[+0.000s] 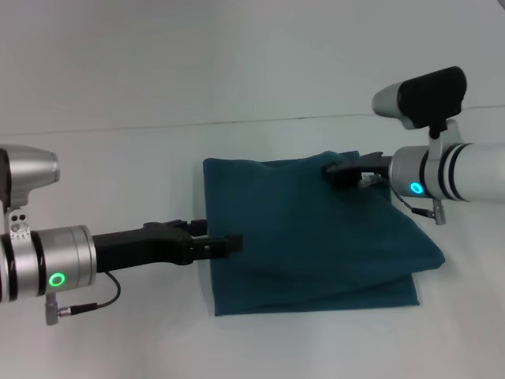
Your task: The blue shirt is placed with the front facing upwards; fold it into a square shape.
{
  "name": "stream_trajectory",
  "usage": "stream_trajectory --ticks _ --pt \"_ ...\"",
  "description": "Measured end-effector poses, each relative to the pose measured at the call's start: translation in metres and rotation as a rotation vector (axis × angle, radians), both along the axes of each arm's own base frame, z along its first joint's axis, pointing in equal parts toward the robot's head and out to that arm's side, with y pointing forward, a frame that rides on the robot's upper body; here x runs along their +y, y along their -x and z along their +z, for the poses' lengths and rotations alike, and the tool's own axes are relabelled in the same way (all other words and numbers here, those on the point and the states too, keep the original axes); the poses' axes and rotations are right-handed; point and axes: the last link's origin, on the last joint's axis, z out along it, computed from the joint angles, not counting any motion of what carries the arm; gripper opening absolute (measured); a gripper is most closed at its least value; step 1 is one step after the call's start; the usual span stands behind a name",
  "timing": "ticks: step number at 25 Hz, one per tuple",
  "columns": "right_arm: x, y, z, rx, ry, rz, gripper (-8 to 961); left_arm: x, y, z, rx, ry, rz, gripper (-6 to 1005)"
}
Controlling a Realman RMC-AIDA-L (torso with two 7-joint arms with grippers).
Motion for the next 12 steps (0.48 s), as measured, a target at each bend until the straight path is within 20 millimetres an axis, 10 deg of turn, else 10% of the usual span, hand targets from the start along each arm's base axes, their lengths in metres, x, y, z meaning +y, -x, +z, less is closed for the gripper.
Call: stream_trajectory --ticks 12 --pt "0.004 0.006 0.006 -0.002 -0.021 0.029 0 -0.002 0.003 0.000 0.004 0.002 0.006 964"
